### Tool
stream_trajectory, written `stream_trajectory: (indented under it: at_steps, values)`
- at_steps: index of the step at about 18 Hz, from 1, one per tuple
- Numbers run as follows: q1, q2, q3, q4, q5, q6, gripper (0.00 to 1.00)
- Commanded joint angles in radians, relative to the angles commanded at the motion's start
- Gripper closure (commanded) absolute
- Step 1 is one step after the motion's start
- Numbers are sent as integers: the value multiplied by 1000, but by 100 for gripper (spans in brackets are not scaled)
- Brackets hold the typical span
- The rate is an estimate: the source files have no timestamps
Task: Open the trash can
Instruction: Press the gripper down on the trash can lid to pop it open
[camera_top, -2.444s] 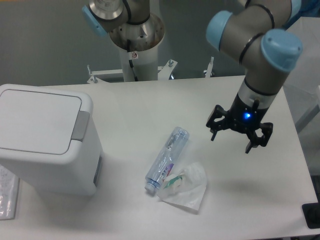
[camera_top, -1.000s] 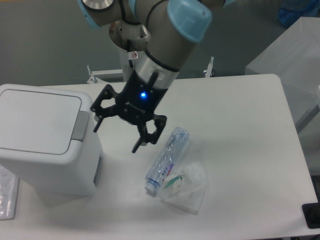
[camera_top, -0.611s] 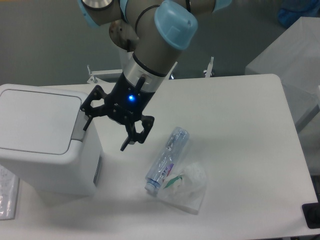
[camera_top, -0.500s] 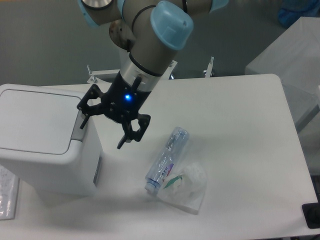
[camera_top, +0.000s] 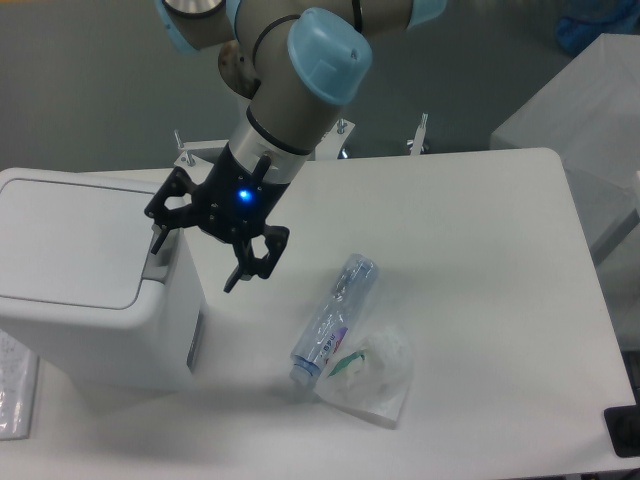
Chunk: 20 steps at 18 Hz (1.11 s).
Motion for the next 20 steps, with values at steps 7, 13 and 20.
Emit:
stream_trajectory:
  at_steps: [7, 13, 20]
  values:
    - [-2, 9, -46, 94, 2, -2, 0]
    - [0, 12, -46, 94, 2, -3, 0]
    - [0, 11, -46, 94, 2, -3, 0]
